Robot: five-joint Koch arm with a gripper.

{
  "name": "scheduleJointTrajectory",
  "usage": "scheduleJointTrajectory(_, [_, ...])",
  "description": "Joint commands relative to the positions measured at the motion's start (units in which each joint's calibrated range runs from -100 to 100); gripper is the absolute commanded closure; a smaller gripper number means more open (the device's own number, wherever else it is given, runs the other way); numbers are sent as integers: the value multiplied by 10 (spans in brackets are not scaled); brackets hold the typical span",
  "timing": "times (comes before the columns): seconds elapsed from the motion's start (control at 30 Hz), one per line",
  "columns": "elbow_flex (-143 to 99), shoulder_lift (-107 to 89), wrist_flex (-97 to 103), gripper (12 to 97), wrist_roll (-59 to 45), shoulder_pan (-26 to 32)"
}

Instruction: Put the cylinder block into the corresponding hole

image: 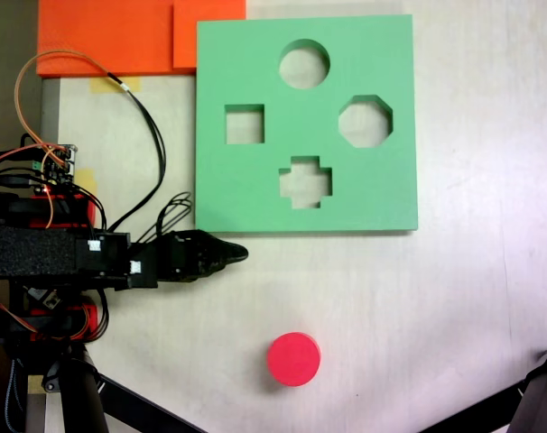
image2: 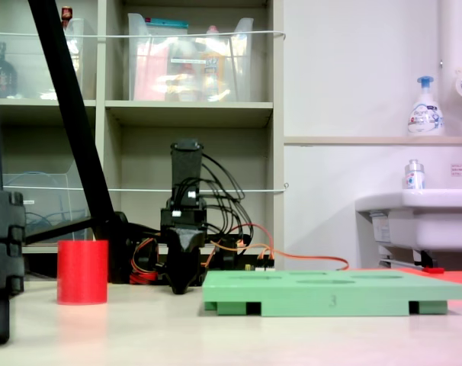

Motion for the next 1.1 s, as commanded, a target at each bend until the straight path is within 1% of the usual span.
scheduleJointTrajectory(0.0, [-13,-4,-59,589,1,3])
scheduleJointTrajectory(0.5, [-13,-4,-59,589,1,3])
scheduleJointTrajectory(0.6, [-13,-4,-60,601,2,2])
scheduleJointTrajectory(0.63, [-13,-4,-59,605,23,-1])
scheduleJointTrajectory(0.73, [-13,-4,-10,567,87,-10])
scheduleJointTrajectory(0.83, [-13,-4,150,563,247,-19])
scheduleJointTrajectory(0.87, [-13,-4,209,563,283,-26])
scheduleJointTrajectory(0.97, [-13,-4,361,563,332,-37])
scheduleJointTrajectory(1.0, [-13,-4,404,563,362,-37])
scheduleJointTrajectory(1.07, [-13,-4,481,563,455,-43])
